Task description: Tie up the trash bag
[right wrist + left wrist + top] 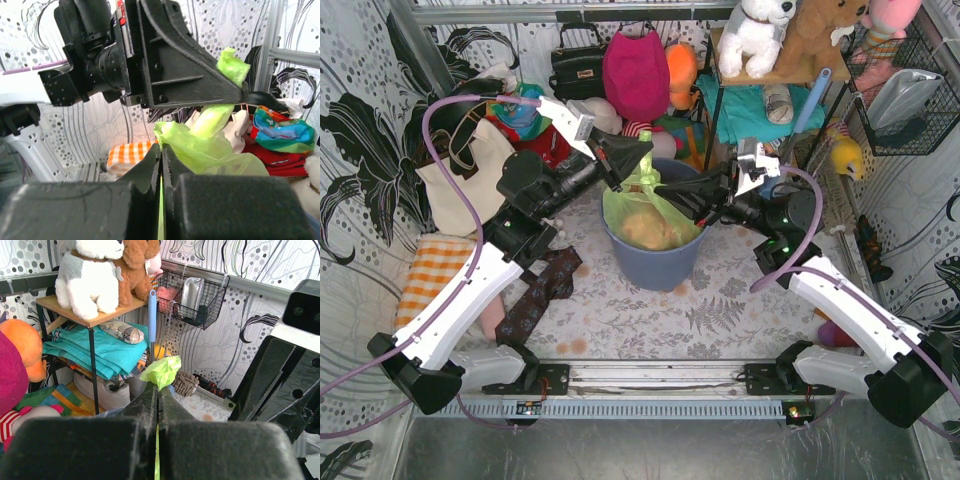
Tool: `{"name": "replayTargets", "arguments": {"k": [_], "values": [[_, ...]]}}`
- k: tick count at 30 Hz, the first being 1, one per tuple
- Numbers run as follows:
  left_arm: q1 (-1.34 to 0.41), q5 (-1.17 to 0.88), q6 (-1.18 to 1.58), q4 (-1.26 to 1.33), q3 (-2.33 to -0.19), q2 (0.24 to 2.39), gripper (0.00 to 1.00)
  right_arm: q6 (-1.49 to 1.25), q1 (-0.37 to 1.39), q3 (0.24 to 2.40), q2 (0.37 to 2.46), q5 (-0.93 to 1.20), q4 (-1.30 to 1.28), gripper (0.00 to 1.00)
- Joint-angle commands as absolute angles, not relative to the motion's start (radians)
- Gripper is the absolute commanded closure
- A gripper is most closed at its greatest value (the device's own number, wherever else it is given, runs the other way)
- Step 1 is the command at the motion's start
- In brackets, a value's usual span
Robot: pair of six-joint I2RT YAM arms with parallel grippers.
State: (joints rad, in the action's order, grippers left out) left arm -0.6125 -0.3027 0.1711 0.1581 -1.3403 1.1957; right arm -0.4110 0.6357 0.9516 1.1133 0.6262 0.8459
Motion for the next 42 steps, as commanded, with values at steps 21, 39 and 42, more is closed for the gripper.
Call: {"name": "replayTargets", "arguments": {"k": [21,39,42], "values": [[-0.605,-0.295,0.173,0.132,-1.399,1.21,1.0,-0.187,0.647,1.47,1.224,0.759,-0.081,1.0],[-0.604,-0.306,0.175,0.119,-1.408,1.225,1.0,-0.107,0.869,1.571,1.266,0.2,-0.344,1.0],[-0.604,-0.306,0.176,0.119,-1.408,1.227,1.0,-0.14,0.902,1.627,1.297,0.116,-0.404,1.0]]}}
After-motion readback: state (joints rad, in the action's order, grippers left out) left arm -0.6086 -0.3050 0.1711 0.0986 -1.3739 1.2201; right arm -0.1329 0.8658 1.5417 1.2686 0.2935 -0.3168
